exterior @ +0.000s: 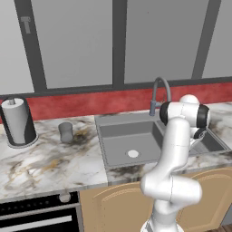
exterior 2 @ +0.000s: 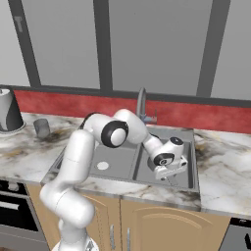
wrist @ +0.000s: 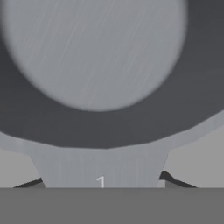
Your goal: Move any existing items from the left basin to the right basin for drying. Then move the glass cup from the counter to the left basin of the sink for washing.
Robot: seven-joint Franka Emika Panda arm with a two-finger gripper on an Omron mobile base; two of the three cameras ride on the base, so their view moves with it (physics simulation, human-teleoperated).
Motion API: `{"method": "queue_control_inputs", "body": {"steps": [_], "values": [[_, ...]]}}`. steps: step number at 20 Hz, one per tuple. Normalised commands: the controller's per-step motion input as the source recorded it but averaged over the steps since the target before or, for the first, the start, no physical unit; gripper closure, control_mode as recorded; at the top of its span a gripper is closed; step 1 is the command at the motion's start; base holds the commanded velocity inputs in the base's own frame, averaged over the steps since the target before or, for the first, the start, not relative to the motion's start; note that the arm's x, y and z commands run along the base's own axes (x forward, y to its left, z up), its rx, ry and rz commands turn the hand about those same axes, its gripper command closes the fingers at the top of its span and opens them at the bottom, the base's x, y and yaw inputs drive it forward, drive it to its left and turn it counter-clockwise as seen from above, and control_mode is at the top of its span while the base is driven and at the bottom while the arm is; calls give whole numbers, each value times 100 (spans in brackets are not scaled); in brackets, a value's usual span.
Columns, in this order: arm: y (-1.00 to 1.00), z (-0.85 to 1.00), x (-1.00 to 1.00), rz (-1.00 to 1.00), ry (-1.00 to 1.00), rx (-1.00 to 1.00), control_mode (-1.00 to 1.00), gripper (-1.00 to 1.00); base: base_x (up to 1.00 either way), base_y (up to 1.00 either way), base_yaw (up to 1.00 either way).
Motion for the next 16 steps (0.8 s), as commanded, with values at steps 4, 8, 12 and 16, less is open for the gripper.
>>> {"method": "queue_control_inputs", "body": {"steps": [4,8,12,16], "values": [[0,-18,4,0,0,0,-100,100,0,0,0],[0,-4,1,0,0,0,-100,-100,0,0,0],[0,6,0,0,0,2,-100,-100,0,0,0],[0,23,-4,0,0,2,-100,-100,0,0,0]]}}
